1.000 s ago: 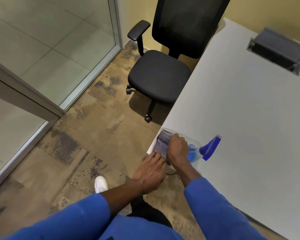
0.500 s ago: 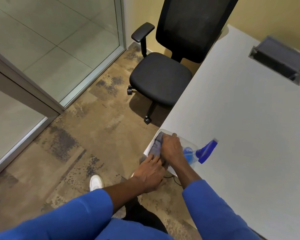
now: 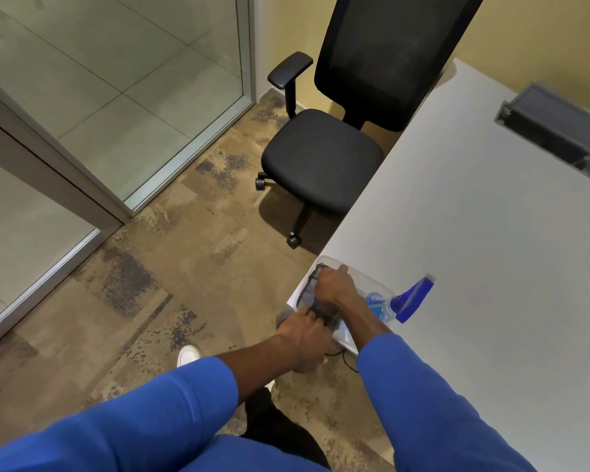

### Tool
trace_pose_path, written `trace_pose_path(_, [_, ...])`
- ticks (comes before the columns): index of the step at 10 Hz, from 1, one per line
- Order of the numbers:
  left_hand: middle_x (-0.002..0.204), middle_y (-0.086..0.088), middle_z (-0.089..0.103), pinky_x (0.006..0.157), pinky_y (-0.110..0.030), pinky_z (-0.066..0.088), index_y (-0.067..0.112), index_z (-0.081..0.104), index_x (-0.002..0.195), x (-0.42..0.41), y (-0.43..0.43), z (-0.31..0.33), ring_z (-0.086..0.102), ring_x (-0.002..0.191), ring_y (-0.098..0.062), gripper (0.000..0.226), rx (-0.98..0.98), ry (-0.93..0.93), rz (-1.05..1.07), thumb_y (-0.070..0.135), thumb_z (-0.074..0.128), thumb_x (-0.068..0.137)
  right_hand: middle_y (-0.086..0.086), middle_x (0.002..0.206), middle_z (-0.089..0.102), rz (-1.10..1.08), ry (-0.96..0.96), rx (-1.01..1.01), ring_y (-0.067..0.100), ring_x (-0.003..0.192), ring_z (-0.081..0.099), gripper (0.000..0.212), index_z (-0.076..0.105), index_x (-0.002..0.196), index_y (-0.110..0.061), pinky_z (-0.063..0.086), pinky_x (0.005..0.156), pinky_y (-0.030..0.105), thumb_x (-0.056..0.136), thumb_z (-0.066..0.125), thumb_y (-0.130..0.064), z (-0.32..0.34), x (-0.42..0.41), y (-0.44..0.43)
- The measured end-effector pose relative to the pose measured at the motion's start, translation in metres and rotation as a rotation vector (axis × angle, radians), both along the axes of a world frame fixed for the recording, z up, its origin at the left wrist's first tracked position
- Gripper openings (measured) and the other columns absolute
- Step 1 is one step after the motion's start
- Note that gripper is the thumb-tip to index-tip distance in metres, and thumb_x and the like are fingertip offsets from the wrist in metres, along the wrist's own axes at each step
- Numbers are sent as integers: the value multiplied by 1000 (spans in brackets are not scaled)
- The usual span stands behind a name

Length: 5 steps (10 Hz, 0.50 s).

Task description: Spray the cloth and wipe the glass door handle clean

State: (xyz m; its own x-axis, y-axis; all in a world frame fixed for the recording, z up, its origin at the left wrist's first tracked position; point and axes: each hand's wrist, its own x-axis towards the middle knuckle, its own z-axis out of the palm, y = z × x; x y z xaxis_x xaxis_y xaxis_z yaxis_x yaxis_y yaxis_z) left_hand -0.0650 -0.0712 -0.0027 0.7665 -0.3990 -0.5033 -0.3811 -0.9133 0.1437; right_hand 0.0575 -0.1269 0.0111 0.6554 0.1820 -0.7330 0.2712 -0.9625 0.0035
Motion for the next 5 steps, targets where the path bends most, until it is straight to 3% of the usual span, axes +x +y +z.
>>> trace_pose_path(1, [159, -25, 63, 137, -59, 26, 1, 59, 154, 2, 5, 5, 56, 152, -43, 63, -24, 14, -17, 49, 55, 114, 20, 149, 57, 13, 9, 7, 38, 139, 54, 56, 54, 147, -7, 49, 120, 50, 102, 70, -38, 4, -1, 0])
trace_pose_path(3, [163, -23, 58, 139, -52, 27, 2, 55, 157, -20, 32, 10, 48, 156, -40, 60, -233, -81, 73, 42, 58, 112, 17, 144, 67, -48, -112, 84, 35, 135, 62, 42, 59, 143, -11, 52, 114, 46, 108, 59, -34, 8, -12, -9])
trace_pose_path(4, [162, -20, 59, 134, -49, 34, 5, 59, 154, -32, 56, 18, 48, 155, -38, 54, -330, -119, 184, 32, 57, 108, 9, 130, 74, -65, -222, 88, 29, 118, 71, 37, 68, 133, -17, 56, 103, 40, 101, 71, -37, 15, -21, -6])
trace_pose_path(5, [153, -15, 62, 119, -48, 46, 10, 64, 146, -36, 82, 29, 55, 142, -36, 47, -303, -180, 331, 31, 53, 105, 9, 129, 73, -13, -331, 103, 28, 115, 71, 35, 67, 130, -16, 58, 99, 40, 102, 69, -37, 27, -30, 1])
